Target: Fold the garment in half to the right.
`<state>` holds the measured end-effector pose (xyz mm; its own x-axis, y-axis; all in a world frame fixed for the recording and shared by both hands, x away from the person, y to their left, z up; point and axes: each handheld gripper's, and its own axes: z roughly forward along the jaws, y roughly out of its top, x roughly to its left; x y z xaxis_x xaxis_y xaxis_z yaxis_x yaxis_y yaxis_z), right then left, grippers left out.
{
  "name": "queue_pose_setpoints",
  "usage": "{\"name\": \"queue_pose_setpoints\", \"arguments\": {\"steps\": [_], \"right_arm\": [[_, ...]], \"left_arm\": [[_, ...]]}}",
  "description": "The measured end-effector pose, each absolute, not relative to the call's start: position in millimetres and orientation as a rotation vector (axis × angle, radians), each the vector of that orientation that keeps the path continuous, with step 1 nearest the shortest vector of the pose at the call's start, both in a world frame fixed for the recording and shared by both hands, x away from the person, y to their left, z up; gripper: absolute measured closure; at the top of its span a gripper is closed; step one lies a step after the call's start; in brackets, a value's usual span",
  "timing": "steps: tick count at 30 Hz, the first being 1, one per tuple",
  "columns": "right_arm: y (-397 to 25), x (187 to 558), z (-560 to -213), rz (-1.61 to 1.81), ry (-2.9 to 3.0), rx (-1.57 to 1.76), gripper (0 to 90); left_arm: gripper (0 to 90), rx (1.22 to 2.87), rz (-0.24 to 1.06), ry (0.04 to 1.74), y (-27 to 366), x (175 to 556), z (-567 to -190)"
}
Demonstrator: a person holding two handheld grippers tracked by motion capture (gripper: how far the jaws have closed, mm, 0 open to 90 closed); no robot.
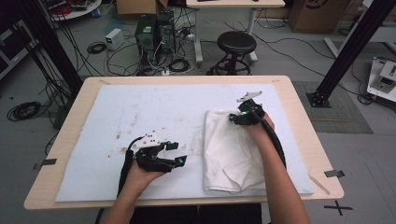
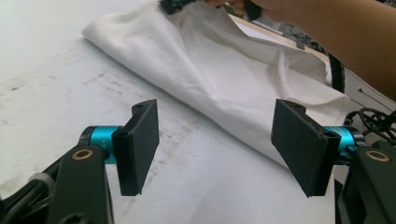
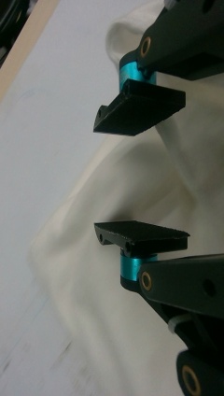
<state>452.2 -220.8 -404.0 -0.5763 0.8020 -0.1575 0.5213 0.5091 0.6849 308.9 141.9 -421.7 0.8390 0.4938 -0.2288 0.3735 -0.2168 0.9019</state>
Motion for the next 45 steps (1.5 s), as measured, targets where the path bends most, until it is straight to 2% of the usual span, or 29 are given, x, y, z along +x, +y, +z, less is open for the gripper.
{"name": "queue_pose_setpoints", "arguments": {"steps": [11, 22, 24, 25, 26, 27, 30, 35, 37, 44, 45], "right_arm": [[-296, 438, -427, 0.83, 2.181, 1.311, 48.9], [-315, 439, -411, 0.975, 2.056, 1.407, 47.0], [-318, 446, -417, 0.982, 2.07, 1.444, 50.5], [-316, 452, -426, 0.987, 2.129, 1.475, 66.2], [-316, 452, -426, 0.987, 2.129, 1.475, 66.2], [-311, 455, -429, 0.973, 2.169, 1.446, 83.2], [-303, 454, -421, 0.946, 2.155, 1.362, 87.2], [-293, 457, -386, 0.933, 2.075, 1.186, 88.2], [-294, 459, -384, 0.919, 2.07, 1.184, 88.2], [-316, 467, -422, 0.798, 2.119, 1.356, 87.2], [-322, 464, -430, 0.827, 2.118, 1.409, 79.5]], "left_arm": [[32.4, 1.824, 0.173, 0.714, 157, 316, -422], [32.4, 1.835, 0.158, 0.7, 155, 316, -423], [32.4, 1.836, 0.158, 0.7, 155, 316, -423], [32.4, 1.835, 0.158, 0.7, 156, 316, -423], [32.4, 1.838, 0.158, 0.699, 156, 316, -423], [32.4, 1.83, 0.161, 0.707, 157, 317, -423], [32.4, 1.827, 0.161, 0.711, 159, 317, -423], [32.4, 1.836, 0.169, 0.72, 160, 317, -423], [32.4, 1.831, 0.17, 0.718, 160, 317, -423], [32.4, 1.84, 0.172, 0.716, 159, 317, -424], [32.4, 1.844, 0.166, 0.716, 158, 317, -424]]}}
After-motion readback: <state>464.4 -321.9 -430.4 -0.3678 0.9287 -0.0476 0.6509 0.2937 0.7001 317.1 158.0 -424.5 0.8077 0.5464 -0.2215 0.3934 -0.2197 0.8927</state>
